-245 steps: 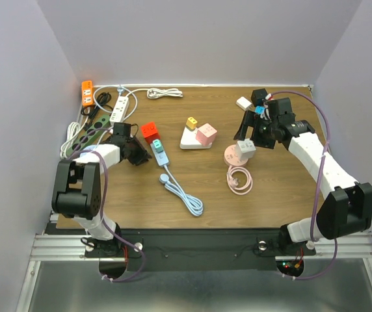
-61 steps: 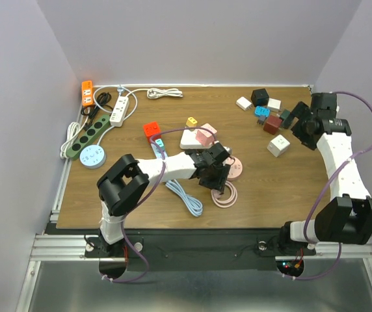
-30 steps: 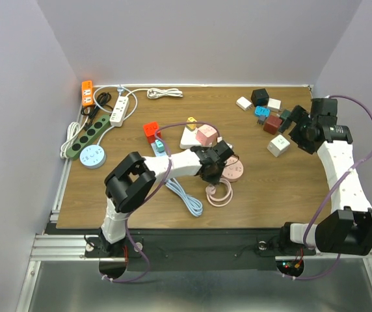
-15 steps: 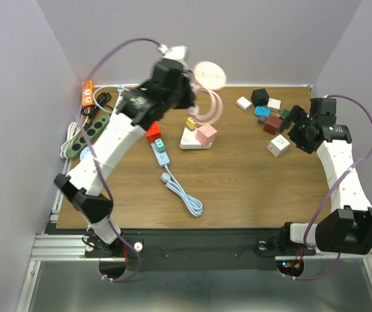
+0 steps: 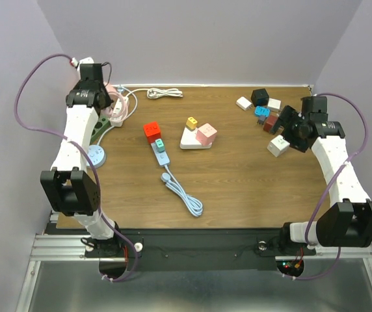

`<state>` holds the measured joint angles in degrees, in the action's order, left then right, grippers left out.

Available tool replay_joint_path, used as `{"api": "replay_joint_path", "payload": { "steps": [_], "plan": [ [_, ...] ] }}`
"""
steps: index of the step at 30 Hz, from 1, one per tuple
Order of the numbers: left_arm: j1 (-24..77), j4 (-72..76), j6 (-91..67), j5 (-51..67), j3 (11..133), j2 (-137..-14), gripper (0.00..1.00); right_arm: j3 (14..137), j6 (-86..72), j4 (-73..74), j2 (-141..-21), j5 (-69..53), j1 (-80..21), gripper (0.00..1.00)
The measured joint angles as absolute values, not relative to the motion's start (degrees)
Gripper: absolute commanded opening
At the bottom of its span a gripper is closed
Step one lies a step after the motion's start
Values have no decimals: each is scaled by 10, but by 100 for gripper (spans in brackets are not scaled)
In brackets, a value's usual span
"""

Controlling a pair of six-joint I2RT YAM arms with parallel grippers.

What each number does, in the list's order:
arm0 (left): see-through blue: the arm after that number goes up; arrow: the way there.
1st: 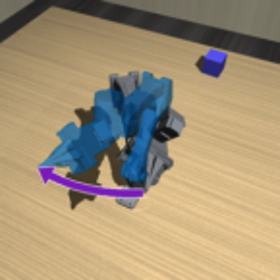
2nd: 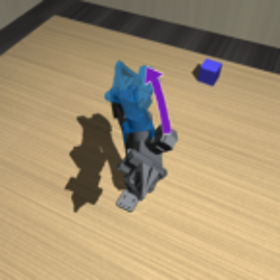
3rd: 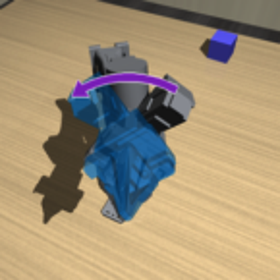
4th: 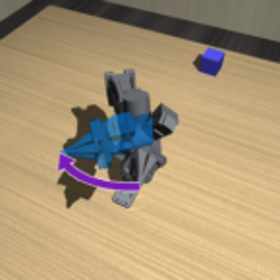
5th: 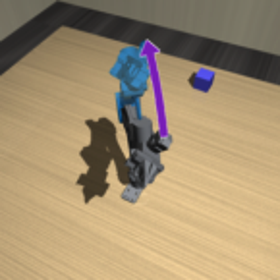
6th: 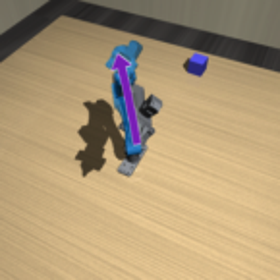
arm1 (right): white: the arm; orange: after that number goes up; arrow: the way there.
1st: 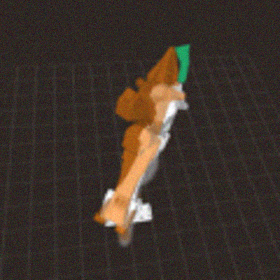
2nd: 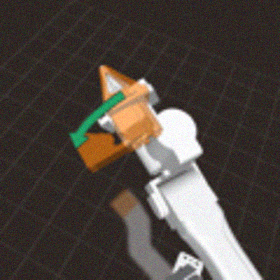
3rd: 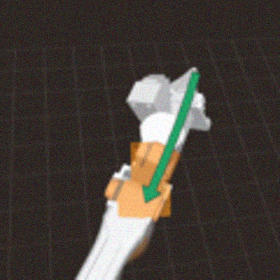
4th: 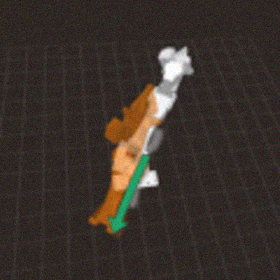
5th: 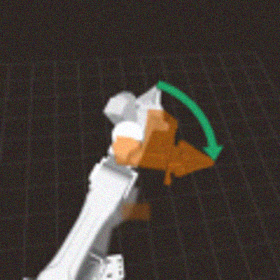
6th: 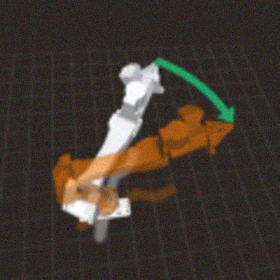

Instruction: Pull the plug off the socket

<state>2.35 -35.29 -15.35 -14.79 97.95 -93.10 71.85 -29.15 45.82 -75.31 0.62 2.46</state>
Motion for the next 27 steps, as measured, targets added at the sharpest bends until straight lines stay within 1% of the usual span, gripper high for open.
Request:
{"api": "replay_joint_path", "payload": {
  "steps": [3, 6, 10, 15, 17, 18, 19, 20, 21, 22, 23, 27],
  "plan": [
    [-32, -313, -150, -133, 929, -960, 0, 719, -289, 458, -754, 6, 19, 100],
    [-69, -294, -150, -128, 907, -1009, 0, 718, -287, 458, -754, 1, 14, 100],
    [-90, -279, -152, -124, 892, -1072, 0, 718, -279, 458, -754, -20, 8, 100],
    [-95, -246, -159, -119, 876, -1100, 0, 718, -255, 455, -754, -72, -25, 100],
    [-99, -240, -162, -119, 877, -1105, 15, 718, -243, 454, -754, -96, -41, 100],
    [-100, -238, -164, -120, 877, -1108, 34, 718, -237, 455, -754, -109, -46, 100],
    [-100, -238, -166, -120, 878, -1112, 42, 718, -234, 455, -755, -117, -49, 100],
    [-102, -238, -170, -122, 878, -1117, 50, 718, -231, 455, -755, -126, -51, 100],
    [-104, -241, -180, -125, 878, -1123, 60, 718, -226, 455, -757, -135, -55, 100],
    [-105, -243, -176, -125, 878, -1125, 61, 718, -222, 455, -758, -141, -58, 100],
    [-107, -246, -183, -129, 878, -1127, 77, 718, -220, 456, -760, -144, -59, 100],
    [-114, -256, -199, -142, 877, -1121, 78, 719, -208, 458, -769, -158, -71, 100]
  ]
}}
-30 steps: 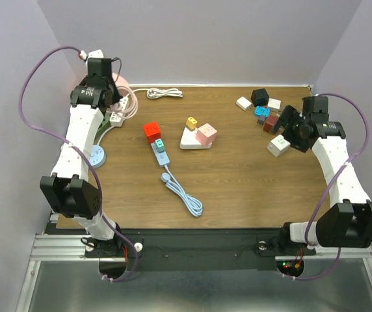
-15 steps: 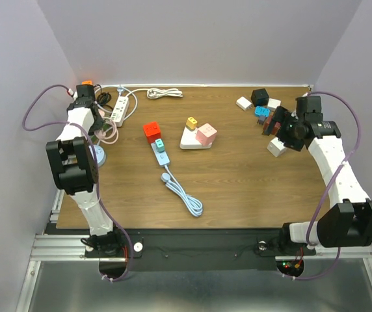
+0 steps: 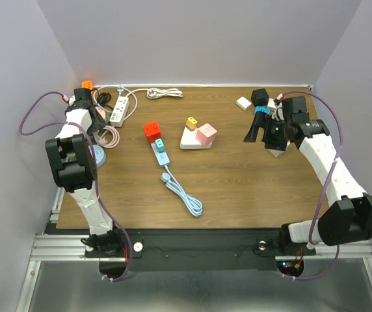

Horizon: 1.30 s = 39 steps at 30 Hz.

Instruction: Pull the plug off the socket

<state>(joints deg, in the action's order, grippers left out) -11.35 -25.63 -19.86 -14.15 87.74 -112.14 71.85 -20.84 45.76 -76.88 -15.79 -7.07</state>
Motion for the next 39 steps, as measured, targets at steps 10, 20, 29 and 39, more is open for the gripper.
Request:
{"api": "replay_joint_path", "payload": {
  "steps": [10, 20, 29, 39],
  "plan": [
    [-112, -281, -221, -99, 844, -974, 78, 758, -199, 458, -825, -165, -122, 100],
    [24, -267, -247, 47, 754, -724, 78, 870, -166, 416, -967, -89, -231, 100],
    [100, -280, -282, 119, 637, -656, 78, 927, -26, 334, -1060, -125, -235, 100],
    [100, -297, -286, 125, 593, -584, 78, 990, 68, 308, -1153, -235, -234, 100]
  ]
}}
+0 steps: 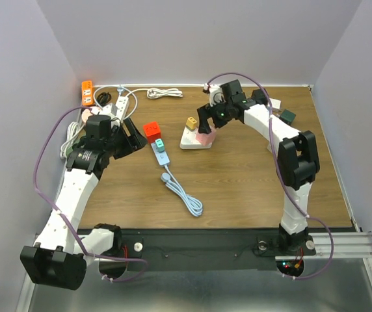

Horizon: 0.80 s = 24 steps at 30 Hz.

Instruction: Pull the plug off the socket

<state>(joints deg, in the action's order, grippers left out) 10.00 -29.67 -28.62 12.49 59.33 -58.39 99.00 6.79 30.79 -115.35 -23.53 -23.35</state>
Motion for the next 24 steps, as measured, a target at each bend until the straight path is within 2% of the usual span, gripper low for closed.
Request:
{"api": "replay_joint_path", "payload": {
  "steps": [9, 12, 14, 15, 16, 17, 24],
  "plan": [
    [100, -312, -283, 124, 594, -588, 78, 997, 76, 308, -1217, -262, -236, 100],
    [100, -313, -283, 125, 594, -593, 78, 1005, 70, 307, -1233, -262, -237, 87],
    [100, -313, -283, 129, 594, -593, 76, 1015, 59, 308, -1243, -260, -239, 58],
    [100, -313, -283, 135, 594, -593, 75, 1018, 51, 307, -1244, -255, -241, 39],
    [100, -312, -283, 138, 594, -593, 74, 1019, 43, 306, -1244, -251, -242, 11],
    [100, -312, -282, 146, 594, -593, 74, 1020, 34, 304, -1244, -244, -244, 3],
    [136, -274, -291, 181, 583, -597, 71, 940, -10, 292, -1186, -202, -249, 0]
  ]
}}
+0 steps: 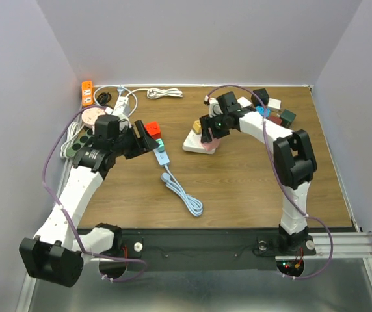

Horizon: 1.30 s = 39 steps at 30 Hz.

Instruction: Pull the plug off the socket

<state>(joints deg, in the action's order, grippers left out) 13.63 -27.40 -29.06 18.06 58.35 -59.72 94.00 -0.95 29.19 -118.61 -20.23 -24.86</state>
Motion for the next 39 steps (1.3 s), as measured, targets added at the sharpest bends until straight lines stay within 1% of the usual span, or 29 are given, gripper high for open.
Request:
{"api": "replay_joint_path", "payload": {
  "steps": [2, 5, 7, 9, 11, 12, 14, 15, 18, 25, 35, 39],
  "plan": [
    [164, -252, -300, 185, 577, -608, 69, 898, -24, 296, -1151, -181, -251, 1],
    [212, -217, -316, 188, 567, -634, 63, 827, -60, 300, -1083, -136, -253, 1],
    [241, -189, -328, 188, 560, -662, 62, 783, -90, 297, -1042, -103, -255, 1],
    [269, -158, -343, 186, 549, -687, 59, 720, -136, 307, -978, -67, -256, 1],
    [287, -137, -352, 184, 542, -705, 52, 682, -165, 308, -940, -56, -257, 0],
    [302, -117, -360, 182, 537, -722, 41, 657, -184, 309, -913, -49, -259, 1],
    [320, -88, -368, 180, 534, -750, 27, 624, -208, 308, -884, -42, -267, 1],
    [327, -76, -371, 180, 533, -765, 16, 612, -215, 304, -877, -42, -273, 0],
    [363, -26, -383, 178, 535, -828, 0, 571, -234, 289, -868, -42, -288, 0],
    [441, 43, -409, 180, 560, -955, 0, 528, -256, 263, -840, -41, -293, 0],
    [462, 104, -430, 173, 566, -994, 0, 519, -257, 257, -832, -46, -293, 1],
    [461, 109, -429, 160, 589, -1006, 0, 519, -257, 257, -832, -50, -293, 0]
  ]
}}
